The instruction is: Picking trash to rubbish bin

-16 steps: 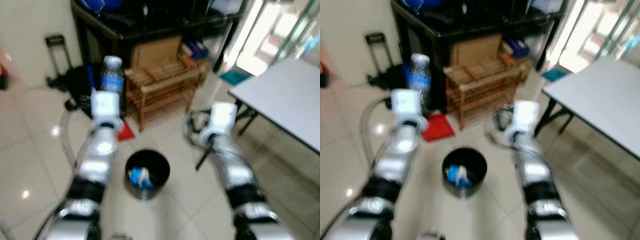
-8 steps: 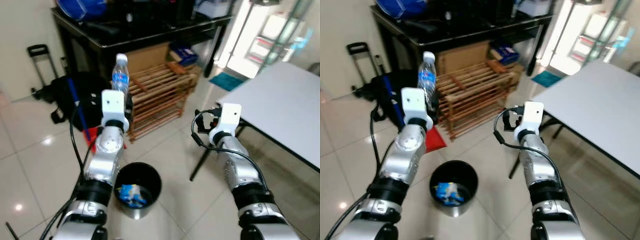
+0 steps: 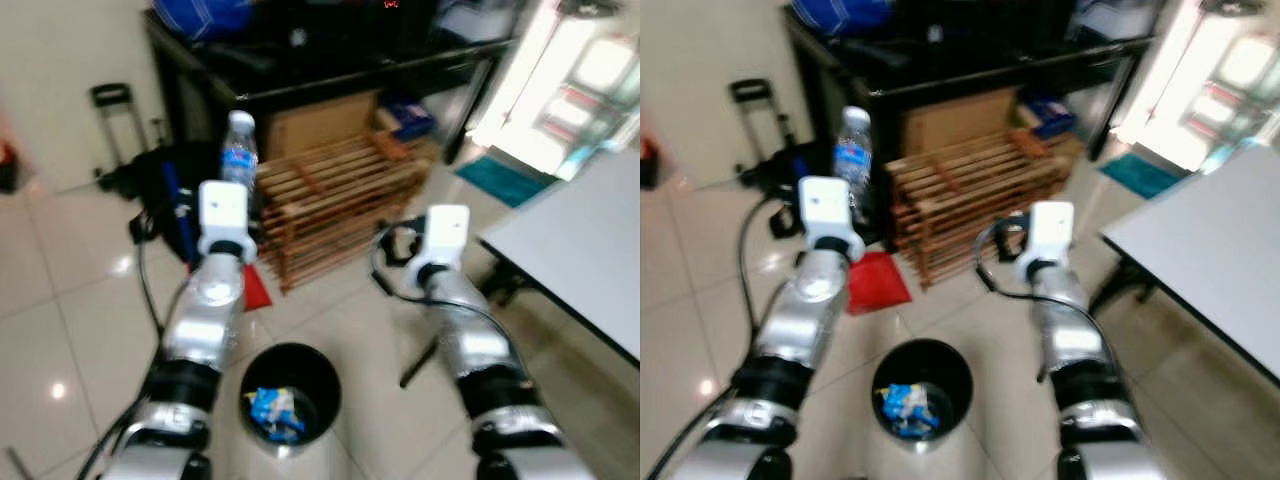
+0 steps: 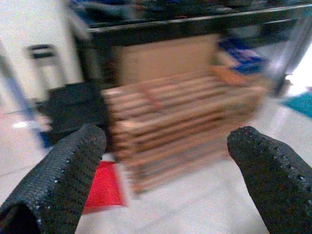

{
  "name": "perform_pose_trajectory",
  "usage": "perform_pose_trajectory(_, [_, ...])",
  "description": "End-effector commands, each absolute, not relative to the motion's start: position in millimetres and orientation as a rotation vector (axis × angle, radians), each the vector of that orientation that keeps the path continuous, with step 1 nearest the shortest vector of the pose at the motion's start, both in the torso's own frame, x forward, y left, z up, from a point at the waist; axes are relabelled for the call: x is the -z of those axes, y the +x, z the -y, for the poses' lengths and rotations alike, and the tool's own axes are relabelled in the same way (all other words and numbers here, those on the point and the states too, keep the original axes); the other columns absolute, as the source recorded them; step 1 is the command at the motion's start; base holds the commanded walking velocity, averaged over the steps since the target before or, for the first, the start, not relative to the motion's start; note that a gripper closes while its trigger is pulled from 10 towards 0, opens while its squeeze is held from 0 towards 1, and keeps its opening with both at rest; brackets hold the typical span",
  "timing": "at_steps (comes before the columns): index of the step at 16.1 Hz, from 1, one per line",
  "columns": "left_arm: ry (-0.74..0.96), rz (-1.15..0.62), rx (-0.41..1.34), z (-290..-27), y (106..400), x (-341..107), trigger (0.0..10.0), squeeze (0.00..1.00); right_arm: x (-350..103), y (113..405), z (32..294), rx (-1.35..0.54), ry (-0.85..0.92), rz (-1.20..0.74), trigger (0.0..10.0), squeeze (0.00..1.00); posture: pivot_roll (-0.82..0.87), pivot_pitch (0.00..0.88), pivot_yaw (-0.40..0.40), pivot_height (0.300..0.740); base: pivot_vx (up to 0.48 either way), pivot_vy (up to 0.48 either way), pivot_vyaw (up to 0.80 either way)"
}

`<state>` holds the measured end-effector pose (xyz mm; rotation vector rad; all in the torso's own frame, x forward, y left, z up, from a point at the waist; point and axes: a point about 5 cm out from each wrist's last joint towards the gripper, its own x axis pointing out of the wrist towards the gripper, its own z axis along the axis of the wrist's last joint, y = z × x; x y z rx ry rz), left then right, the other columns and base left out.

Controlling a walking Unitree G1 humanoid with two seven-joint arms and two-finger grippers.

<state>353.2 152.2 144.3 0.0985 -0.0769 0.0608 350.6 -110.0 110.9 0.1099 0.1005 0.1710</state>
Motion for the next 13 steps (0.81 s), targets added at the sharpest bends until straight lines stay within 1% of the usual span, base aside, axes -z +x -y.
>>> perform_pose_trajectory(1, [0.091,0.082,-0.034,-142,354,-147,10.0,0.00,-110,352,126,-0.133,0.108,-0.101,10.0,0.00,0.04,0.042,-0.099,0.740,0.454,0.000,0.00])
perform_pose_trajectory(2, [0.091,0.081,-0.033,-142,354,-147,10.0,0.00,-110,352,127,-0.130,0.104,-0.103,10.0,0.00,0.04,0.040,-0.098,0.740,0.458,0.000,0.00])
perform_pose_trajectory(4, [0.092,0.081,-0.030,-142,354,-147,10.0,0.00,-109,352,127,-0.123,0.126,-0.106,10.0,0.00,0.04,0.040,-0.098,0.740,0.388,0.000,-0.72])
perform_pose_trajectory(8, [0.096,0.079,-0.026,-142,354,-147,10.0,0.00,-108,351,128,-0.116,0.119,-0.111,10.0,0.00,0.04,0.044,-0.098,0.740,0.413,0.000,0.00])
perform_pose_trajectory(11, [0.088,0.098,-0.008,-138,352,-148,10.0,0.00,-105,350,126,-0.135,0.112,-0.126,10.0,0.00,0.03,0.044,-0.096,0.740,0.000,0.000,0.00])
perform_pose_trajectory(13, [0.080,0.043,0.013,-135,351,-136,10.0,0.00,-97,347,125,-0.187,0.083,-0.169,10.0,0.00,0.03,0.045,-0.098,0.740,0.000,0.000,0.00])
